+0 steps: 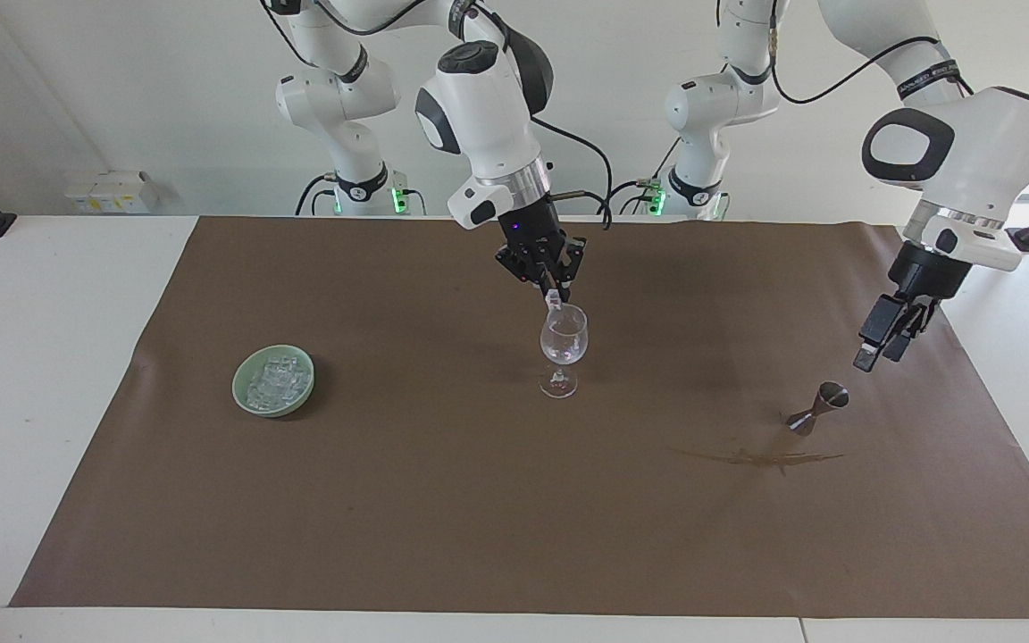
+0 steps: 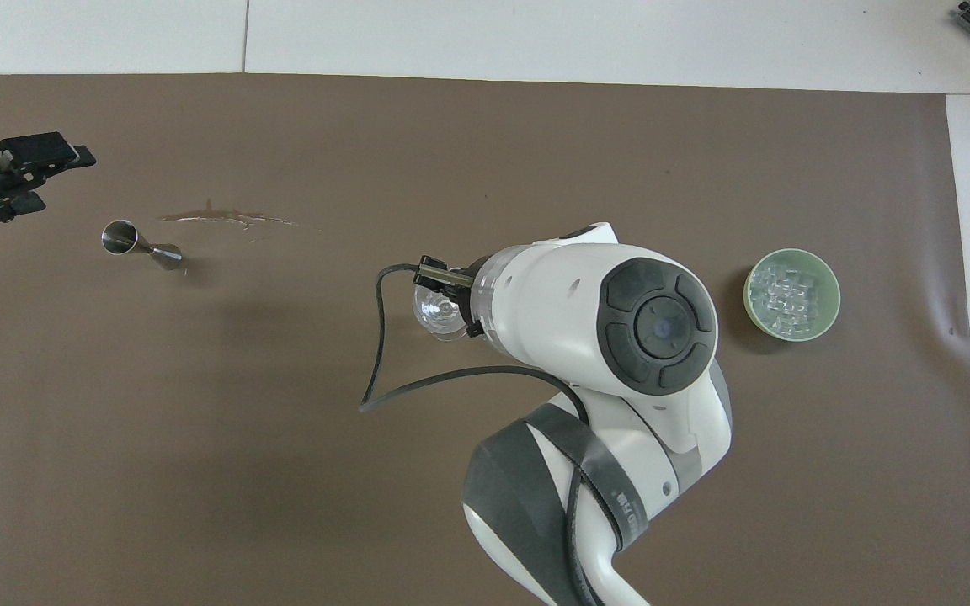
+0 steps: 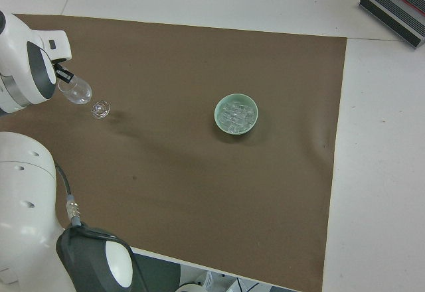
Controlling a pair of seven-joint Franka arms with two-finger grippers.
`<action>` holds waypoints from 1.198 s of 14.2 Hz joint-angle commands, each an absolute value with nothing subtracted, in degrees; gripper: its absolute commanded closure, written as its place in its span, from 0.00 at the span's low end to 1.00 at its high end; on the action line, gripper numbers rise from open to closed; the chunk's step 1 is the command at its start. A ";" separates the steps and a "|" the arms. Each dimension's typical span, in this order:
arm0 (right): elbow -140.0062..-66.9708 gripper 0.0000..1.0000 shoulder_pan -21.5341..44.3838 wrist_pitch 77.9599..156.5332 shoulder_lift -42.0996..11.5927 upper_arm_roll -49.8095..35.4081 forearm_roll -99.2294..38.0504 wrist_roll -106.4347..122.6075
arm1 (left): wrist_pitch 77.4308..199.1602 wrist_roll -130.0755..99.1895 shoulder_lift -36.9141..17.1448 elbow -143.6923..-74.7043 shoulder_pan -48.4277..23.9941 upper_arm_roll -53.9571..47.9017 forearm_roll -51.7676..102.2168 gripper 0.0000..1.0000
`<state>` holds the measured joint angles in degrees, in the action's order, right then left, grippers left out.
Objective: Pour wine and add ice with both arms
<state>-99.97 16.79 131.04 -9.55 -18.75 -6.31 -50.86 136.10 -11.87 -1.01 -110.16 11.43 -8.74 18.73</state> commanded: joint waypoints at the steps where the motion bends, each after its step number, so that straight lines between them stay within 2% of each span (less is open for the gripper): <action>1: -100.37 1.00 17.23 133.85 -10.80 -18.72 -5.19 -52.56 | 128.71 -13.54 -0.09 -107.15 10.99 -8.87 11.11 0.00; 4: -100.28 1.00 17.49 135.35 -11.86 -18.72 -4.31 -52.56 | 120.69 -13.10 0.00 -103.89 9.67 -9.05 5.63 0.00; 8: -100.46 0.99 18.72 135.35 -12.48 -18.72 -4.31 -53.17 | 112.70 -12.05 2.54 -103.89 6.86 -9.14 0.88 0.00; 11: -100.55 0.92 18.81 135.09 -12.66 -18.81 -4.31 -53.44 | 106.81 -4.76 4.83 -103.19 6.94 -8.97 0.97 0.00; 13: -100.90 0.87 18.81 135.09 -12.66 -18.81 -4.31 -53.44 | 100.85 -3.18 4.75 -100.04 5.81 -8.53 0.88 0.00; 17: -100.72 0.82 18.11 135.61 -12.92 -18.81 -4.39 -53.44 | 93.70 0.00 3.52 -94.14 6.50 -8.53 0.70 0.00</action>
